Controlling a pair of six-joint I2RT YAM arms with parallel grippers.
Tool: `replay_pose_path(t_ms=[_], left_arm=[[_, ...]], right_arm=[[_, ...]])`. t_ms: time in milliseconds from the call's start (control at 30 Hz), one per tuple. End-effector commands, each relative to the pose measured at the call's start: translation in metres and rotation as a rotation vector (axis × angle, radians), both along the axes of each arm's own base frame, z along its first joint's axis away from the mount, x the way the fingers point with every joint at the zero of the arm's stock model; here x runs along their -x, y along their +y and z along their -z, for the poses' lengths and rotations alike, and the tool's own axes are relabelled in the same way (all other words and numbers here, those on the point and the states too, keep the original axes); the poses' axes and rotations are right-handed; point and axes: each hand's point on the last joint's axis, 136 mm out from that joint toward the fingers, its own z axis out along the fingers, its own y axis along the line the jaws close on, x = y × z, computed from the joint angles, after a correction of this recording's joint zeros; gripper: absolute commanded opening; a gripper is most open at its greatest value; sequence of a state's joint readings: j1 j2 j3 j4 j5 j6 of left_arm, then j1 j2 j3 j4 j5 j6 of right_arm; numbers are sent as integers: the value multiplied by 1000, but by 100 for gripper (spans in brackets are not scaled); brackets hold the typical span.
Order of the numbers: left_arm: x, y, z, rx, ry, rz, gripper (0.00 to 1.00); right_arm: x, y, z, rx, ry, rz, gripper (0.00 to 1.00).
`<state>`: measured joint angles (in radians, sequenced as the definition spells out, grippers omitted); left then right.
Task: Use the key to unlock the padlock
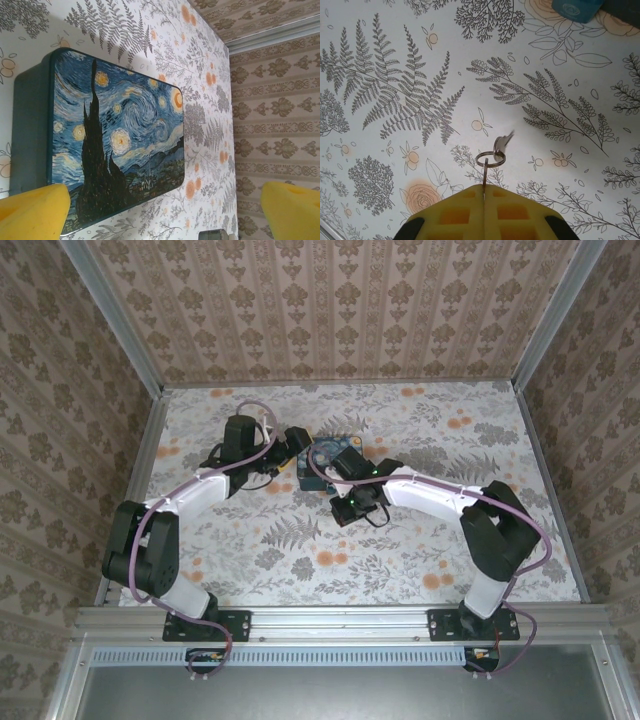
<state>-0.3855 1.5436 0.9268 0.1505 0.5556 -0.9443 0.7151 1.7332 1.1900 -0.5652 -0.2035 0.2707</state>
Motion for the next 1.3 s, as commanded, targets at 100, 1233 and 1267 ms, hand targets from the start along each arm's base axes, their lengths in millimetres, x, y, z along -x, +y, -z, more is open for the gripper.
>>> replay_pose_path(t_ms=[100,1233,1267], left_arm=[[10,-15,-6,120,68,13,100],[-2,-52,-30,715,231,-79,78],[-2,-53,-30,720,233,-76,78]], right_arm=[[-9,2,-41,-69,-41,46,0],[-95,40,-153,-277,-250,160,0],[-96,41,-153,-276,-251,162,0]])
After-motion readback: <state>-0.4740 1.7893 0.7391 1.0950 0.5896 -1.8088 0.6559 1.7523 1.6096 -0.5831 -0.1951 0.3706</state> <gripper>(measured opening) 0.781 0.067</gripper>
